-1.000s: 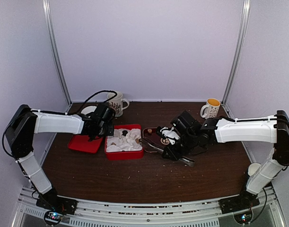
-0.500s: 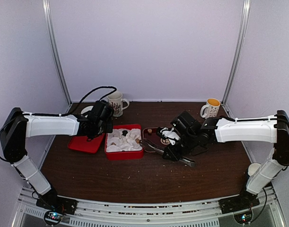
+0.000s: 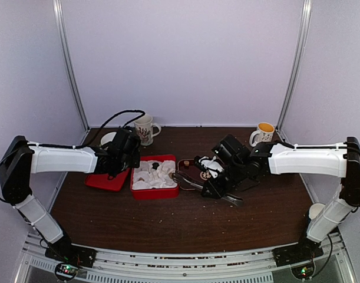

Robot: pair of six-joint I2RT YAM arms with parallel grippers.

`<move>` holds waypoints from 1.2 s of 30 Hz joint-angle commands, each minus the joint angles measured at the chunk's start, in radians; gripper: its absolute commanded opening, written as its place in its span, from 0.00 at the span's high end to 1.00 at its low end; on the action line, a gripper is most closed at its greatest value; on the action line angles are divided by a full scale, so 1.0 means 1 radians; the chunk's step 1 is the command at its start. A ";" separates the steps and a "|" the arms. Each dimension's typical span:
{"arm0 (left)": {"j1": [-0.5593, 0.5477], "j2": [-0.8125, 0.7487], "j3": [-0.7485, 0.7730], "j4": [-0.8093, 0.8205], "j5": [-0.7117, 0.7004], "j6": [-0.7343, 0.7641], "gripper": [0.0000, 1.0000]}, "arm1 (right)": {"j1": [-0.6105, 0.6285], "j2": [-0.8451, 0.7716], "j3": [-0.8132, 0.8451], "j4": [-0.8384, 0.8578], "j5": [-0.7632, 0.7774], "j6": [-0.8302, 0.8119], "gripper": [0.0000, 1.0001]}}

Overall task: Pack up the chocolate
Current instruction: Pick up the packing box from the center of the board.

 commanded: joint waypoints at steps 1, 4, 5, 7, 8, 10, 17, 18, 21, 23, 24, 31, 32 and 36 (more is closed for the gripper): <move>-0.006 -0.018 -0.020 0.048 -0.013 -0.023 1.00 | 0.002 -0.007 0.016 0.001 -0.006 0.010 0.73; -0.006 -0.014 -0.022 0.048 -0.007 -0.038 0.91 | 0.002 -0.008 0.012 0.002 -0.002 0.011 0.73; -0.007 -0.012 -0.022 0.049 -0.002 -0.040 0.86 | 0.002 -0.008 0.010 0.004 -0.002 0.012 0.73; -0.004 -0.009 -0.023 0.051 0.008 -0.042 0.78 | 0.002 -0.008 0.010 0.004 -0.002 0.012 0.73; -0.004 -0.006 -0.023 0.051 0.017 -0.042 0.77 | 0.002 -0.008 0.010 0.004 -0.002 0.012 0.73; 0.002 0.001 -0.019 0.047 0.033 -0.049 0.72 | 0.002 -0.007 0.012 0.003 -0.002 0.013 0.73; 0.041 0.014 -0.017 0.041 0.119 -0.072 0.30 | 0.002 -0.005 0.012 0.005 0.001 0.012 0.73; 0.047 0.018 -0.010 0.034 0.134 -0.075 0.26 | 0.002 -0.005 0.011 0.004 0.001 0.010 0.73; 0.068 0.049 0.025 -0.011 0.176 -0.091 0.23 | 0.002 -0.005 0.012 0.005 0.002 0.012 0.73; 0.076 0.072 0.046 -0.039 0.181 -0.105 0.25 | 0.001 -0.006 0.012 0.008 0.002 0.012 0.73; 0.079 0.081 0.053 -0.053 0.175 -0.114 0.26 | 0.001 -0.006 0.009 0.008 0.002 0.011 0.73; 0.131 0.144 0.070 -0.078 0.239 -0.166 0.42 | 0.002 -0.011 -0.001 0.018 -0.004 0.015 0.73; 0.137 0.148 0.070 -0.076 0.247 -0.167 0.45 | 0.001 -0.010 0.000 0.019 -0.004 0.015 0.73; 0.148 0.172 0.078 -0.076 0.254 -0.164 0.50 | 0.001 -0.007 0.004 0.019 -0.003 0.014 0.73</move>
